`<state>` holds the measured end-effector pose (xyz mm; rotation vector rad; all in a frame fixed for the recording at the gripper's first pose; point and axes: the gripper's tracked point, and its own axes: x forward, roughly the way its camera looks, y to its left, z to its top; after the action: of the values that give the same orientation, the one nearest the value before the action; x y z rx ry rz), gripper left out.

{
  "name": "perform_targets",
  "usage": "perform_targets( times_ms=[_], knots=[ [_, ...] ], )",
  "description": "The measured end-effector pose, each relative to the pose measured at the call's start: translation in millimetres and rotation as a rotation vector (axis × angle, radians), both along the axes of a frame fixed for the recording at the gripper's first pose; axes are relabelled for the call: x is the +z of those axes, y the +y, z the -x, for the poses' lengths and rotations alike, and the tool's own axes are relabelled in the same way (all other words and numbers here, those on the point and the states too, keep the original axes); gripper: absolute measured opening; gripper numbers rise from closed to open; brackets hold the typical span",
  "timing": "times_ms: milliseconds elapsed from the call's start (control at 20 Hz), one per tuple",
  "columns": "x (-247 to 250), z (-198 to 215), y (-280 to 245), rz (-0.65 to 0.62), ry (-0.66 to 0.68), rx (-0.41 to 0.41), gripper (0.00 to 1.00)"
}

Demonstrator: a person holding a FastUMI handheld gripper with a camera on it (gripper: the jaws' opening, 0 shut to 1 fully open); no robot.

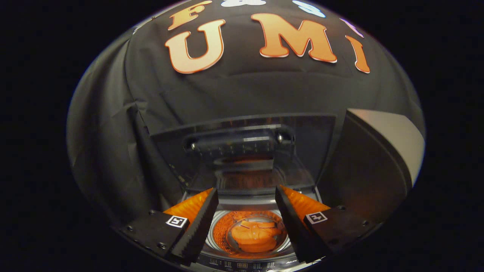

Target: Put the clothes into the washing machine and then close the washing machine lid.

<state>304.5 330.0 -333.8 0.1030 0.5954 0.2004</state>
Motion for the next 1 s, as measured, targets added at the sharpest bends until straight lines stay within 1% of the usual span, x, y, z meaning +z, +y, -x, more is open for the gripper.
perform_targets(
  times_ms=[150, 300, 500, 650, 850, 1000],
  knots=[
    [38, -22, 2, -0.02, -0.074, -0.009, 0.98],
    [64, -44, 1, -0.021, -0.125, -0.017, 0.98],
    [80, -71, 4, -0.003, -0.157, -0.017, 0.98],
    [77, -94, 11, -0.035, -0.142, -0.022, 0.98],
    [63, -117, 11, -0.006, -0.123, -0.041, 0.98],
    [61, -117, 22, 0.008, -0.137, -0.027, 0.98]
  ],
)
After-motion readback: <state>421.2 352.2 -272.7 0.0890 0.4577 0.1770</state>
